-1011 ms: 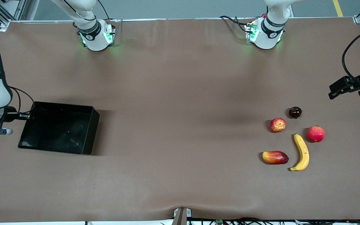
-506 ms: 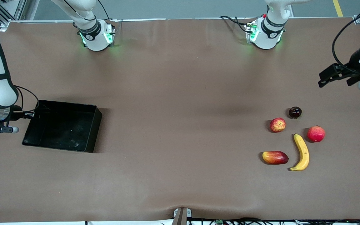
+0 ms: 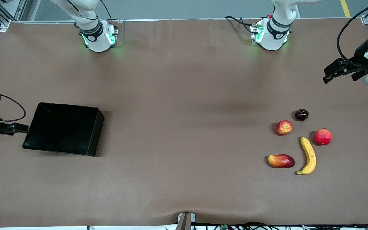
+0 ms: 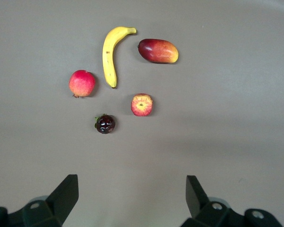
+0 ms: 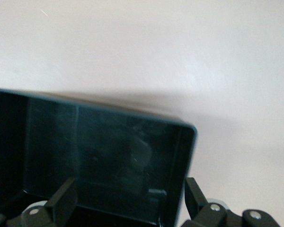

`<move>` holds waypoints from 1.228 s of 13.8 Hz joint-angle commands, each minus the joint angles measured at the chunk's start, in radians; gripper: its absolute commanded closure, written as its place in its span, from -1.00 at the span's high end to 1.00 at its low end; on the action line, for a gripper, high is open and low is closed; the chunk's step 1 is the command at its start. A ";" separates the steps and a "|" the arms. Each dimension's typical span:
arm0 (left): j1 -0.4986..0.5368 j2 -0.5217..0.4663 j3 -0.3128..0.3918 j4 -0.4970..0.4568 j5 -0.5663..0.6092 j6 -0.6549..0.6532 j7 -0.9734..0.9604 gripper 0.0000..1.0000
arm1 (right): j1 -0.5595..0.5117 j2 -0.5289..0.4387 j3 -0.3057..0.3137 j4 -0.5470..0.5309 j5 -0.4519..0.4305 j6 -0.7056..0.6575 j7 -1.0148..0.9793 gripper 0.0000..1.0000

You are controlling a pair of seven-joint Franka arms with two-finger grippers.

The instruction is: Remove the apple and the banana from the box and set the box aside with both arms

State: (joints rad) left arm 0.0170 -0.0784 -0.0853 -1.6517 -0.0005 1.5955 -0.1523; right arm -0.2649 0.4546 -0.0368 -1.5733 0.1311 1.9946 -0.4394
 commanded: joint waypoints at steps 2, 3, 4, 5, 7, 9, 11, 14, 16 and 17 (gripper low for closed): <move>-0.009 -0.011 0.002 -0.007 -0.007 0.001 0.002 1.00 | 0.099 0.006 -0.006 0.160 -0.014 -0.020 -0.006 1.00; -0.009 -0.008 0.002 0.006 -0.003 0.000 0.010 1.00 | 0.137 -0.001 -0.006 0.200 -0.034 -0.029 -0.005 1.00; -0.009 -0.003 0.002 0.006 0.002 0.000 0.011 1.00 | 0.165 -0.005 -0.003 0.237 -0.042 -0.069 -0.004 1.00; -0.009 -0.003 0.002 0.006 0.002 0.000 0.013 1.00 | 0.208 -0.007 -0.006 0.261 -0.045 -0.118 0.002 1.00; -0.005 -0.004 0.002 0.006 0.002 0.000 0.013 1.00 | 0.275 -0.025 -0.011 0.282 -0.044 -0.155 0.055 1.00; -0.003 -0.011 0.002 0.004 0.002 -0.018 0.013 1.00 | 0.300 -0.073 -0.005 0.282 -0.044 -0.268 0.256 1.00; -0.003 -0.014 0.002 0.004 0.002 -0.022 0.010 1.00 | 0.312 -0.155 -0.006 0.277 -0.056 -0.396 0.275 1.00; -0.003 -0.018 0.002 0.009 0.002 -0.023 0.004 1.00 | 0.306 -0.266 -0.008 0.248 -0.076 -0.508 0.278 1.00; -0.003 -0.017 0.002 0.016 0.002 -0.032 0.016 1.00 | 0.297 -0.327 -0.012 0.179 -0.096 -0.522 0.280 1.00; -0.005 -0.017 0.002 0.020 0.002 -0.032 0.014 1.00 | 0.300 -0.356 -0.011 0.153 -0.152 -0.522 0.278 1.00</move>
State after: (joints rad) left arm 0.0136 -0.0804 -0.0851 -1.6439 -0.0004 1.5863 -0.1498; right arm 0.0403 0.1689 -0.0539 -1.3196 0.0395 1.4554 -0.1756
